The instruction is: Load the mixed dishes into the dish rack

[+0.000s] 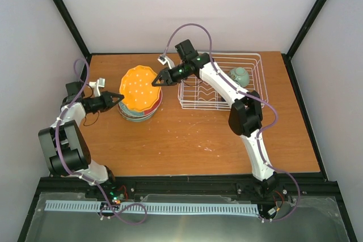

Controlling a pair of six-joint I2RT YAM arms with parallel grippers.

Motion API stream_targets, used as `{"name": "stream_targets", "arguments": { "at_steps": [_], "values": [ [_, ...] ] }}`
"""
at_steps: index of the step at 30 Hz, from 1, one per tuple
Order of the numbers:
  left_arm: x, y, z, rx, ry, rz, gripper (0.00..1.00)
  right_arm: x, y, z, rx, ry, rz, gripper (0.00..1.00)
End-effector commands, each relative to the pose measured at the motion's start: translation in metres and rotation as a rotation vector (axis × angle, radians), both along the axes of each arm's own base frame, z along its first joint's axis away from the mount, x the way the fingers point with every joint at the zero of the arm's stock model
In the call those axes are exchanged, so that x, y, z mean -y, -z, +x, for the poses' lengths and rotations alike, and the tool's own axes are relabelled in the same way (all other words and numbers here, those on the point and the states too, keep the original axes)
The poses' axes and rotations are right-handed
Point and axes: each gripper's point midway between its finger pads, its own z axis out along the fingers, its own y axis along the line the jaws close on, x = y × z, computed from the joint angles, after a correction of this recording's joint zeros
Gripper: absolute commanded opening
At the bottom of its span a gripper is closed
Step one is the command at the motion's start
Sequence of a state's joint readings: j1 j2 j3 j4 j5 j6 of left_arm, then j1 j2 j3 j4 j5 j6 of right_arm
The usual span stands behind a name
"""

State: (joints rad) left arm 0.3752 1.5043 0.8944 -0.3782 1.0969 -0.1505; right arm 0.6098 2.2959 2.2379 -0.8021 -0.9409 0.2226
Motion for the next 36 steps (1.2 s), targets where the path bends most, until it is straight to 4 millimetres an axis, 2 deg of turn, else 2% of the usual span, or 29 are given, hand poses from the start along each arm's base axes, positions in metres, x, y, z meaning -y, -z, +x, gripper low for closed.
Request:
{"name": "stream_targets", "arguments": {
  "at_steps": [1,3,6,7,19,23,32,36],
  "values": [
    [0.003,-0.044,0.008,0.151,0.064,-0.056,0.01,-0.013,-0.001,-0.014,-0.028,-0.062,0.039,0.29],
    [0.003,-0.045,0.009,0.151,0.063,-0.057,0.01,-0.015,-0.002,-0.017,-0.032,-0.072,0.044,0.22],
    [0.002,-0.046,0.011,0.156,0.06,-0.054,0.01,-0.016,-0.002,-0.019,-0.026,-0.078,0.042,0.04],
    [0.002,-0.046,0.011,0.155,0.057,-0.053,0.01,-0.016,-0.003,-0.019,-0.021,-0.079,0.04,0.03],
    [-0.003,-0.044,0.018,0.138,0.033,-0.03,0.17,-0.008,-0.024,0.001,0.135,0.007,-0.019,0.03],
    [-0.005,-0.042,0.019,0.125,0.025,-0.019,0.28,-0.001,-0.035,0.013,0.197,0.06,-0.04,0.03],
    [-0.01,-0.041,0.025,0.115,0.002,0.001,0.31,0.031,-0.067,0.054,0.297,0.202,-0.036,0.03],
    [-0.011,-0.039,0.027,0.104,-0.003,0.002,0.3,0.04,-0.076,0.064,0.308,0.23,-0.017,0.03]
  ]
}}
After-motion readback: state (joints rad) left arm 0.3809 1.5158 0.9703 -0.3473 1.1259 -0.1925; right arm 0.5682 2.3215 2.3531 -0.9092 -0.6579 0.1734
